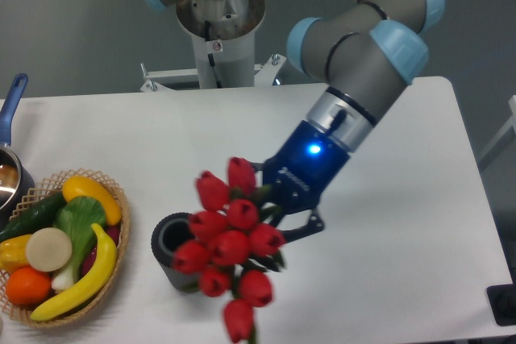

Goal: Insert the flowers into the vase
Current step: 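Lower the tulip stems down into the grey vase opening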

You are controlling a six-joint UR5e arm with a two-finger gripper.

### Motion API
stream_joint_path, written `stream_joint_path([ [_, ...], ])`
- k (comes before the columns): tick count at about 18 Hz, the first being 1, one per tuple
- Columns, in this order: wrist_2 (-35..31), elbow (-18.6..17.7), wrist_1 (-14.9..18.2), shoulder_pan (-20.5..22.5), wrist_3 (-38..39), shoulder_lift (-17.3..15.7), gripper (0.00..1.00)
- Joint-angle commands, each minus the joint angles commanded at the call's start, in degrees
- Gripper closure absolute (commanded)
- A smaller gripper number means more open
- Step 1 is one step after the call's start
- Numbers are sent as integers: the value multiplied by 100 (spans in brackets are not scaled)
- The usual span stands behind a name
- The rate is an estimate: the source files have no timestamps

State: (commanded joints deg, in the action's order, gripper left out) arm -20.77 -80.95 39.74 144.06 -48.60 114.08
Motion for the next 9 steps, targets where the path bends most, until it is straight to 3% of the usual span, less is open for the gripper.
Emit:
stream_joint_path([
  [3,652,-44,-28,-9,-79,62,100],
  [9,986,-263,-36,-18,-123,18,99],
])
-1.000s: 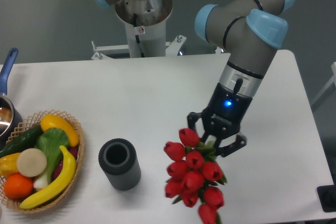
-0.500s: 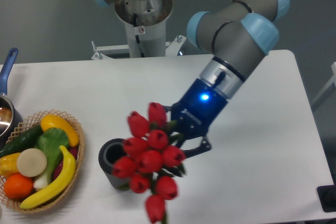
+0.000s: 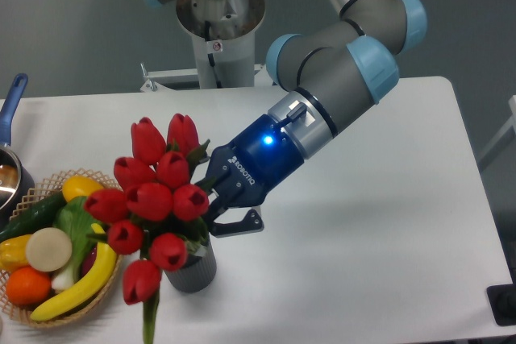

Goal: Insert the flowers into the vase
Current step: 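Lower the tulip stems down into the grey vase opening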

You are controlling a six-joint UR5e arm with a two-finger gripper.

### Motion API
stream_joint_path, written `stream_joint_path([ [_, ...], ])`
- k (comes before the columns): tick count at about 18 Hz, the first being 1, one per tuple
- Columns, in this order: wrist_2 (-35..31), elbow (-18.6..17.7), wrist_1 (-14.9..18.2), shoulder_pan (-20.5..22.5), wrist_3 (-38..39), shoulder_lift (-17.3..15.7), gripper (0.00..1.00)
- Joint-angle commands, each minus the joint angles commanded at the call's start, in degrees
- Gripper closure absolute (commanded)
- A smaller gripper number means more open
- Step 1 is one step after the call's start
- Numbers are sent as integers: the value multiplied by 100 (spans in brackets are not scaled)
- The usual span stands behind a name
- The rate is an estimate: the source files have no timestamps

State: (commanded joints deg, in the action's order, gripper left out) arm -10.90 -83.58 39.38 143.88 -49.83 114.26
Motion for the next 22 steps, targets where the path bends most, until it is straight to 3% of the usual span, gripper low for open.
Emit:
stream_joint_path([
  [4,106,-254,-9,-17,-17,-53,97],
  [10,124,-1168,-18,-9,-817,-413,97],
  [22,62,-1195,-18,-79,-1168,-150,94],
])
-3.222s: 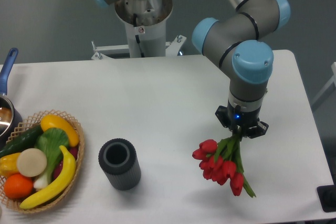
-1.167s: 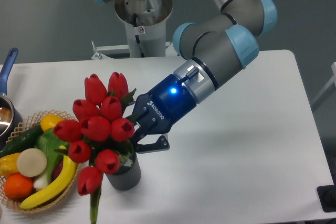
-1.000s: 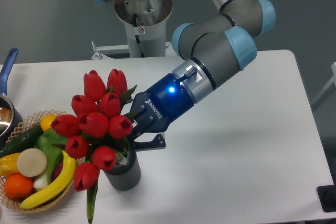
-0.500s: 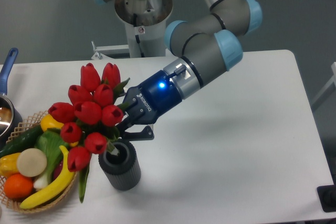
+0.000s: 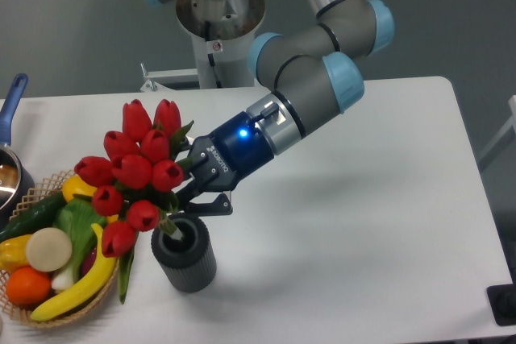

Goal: Insert the flowers into the vase
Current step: 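Lower the tulip stems down into the grey vase opening, then open the gripper to release the tulips in the vase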

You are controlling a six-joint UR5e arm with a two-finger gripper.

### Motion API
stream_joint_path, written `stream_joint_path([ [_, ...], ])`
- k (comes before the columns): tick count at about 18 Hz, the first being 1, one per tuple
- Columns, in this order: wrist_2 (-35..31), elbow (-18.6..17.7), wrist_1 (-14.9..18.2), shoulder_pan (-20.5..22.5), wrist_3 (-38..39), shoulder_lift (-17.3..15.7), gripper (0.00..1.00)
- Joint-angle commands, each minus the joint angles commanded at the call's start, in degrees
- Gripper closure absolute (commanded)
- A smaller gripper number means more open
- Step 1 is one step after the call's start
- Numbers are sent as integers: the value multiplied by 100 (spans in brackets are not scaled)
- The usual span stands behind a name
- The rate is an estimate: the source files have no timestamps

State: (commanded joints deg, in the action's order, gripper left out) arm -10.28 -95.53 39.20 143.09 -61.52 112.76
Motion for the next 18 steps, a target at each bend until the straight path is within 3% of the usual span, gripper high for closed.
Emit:
stream_joint_path([
  [8,-114,-598,9,-18,-553,132,83],
  [11,-140,-598,-9,-18,-695,334,68],
  [18,-439,-703,-9,-9,-792,378,39],
])
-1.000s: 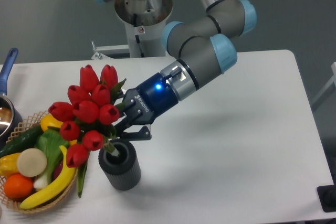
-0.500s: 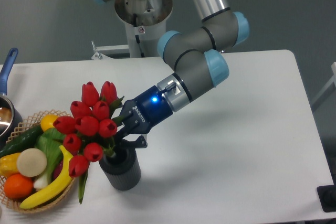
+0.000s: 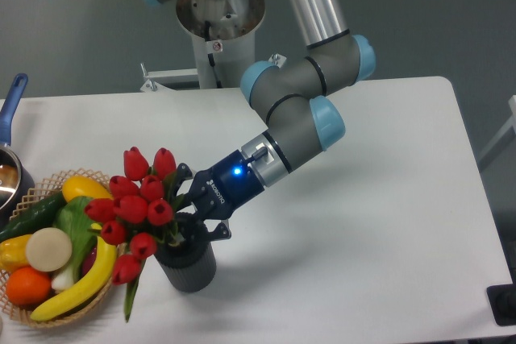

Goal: Insert the flowers into the vase
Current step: 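Open the gripper to release the tulips in the vase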

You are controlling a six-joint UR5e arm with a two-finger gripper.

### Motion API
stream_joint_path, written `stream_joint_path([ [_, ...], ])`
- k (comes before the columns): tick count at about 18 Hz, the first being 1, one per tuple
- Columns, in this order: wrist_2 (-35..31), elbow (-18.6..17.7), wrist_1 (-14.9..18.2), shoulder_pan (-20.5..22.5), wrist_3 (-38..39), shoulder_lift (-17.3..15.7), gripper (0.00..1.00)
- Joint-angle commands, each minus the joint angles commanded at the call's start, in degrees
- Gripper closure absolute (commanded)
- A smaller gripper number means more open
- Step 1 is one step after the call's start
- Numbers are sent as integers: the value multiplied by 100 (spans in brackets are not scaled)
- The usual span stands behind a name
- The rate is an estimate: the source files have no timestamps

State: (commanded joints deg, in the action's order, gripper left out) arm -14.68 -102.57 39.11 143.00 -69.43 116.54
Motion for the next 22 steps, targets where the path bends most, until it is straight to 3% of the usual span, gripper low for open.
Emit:
stream_joint_path([
  [4,-26,-96,0,44,0,-26,2],
  [17,-35,-448,-9,518,-17,-272,0],
  [22,-44,-693,0,904,-61,-544,0],
])
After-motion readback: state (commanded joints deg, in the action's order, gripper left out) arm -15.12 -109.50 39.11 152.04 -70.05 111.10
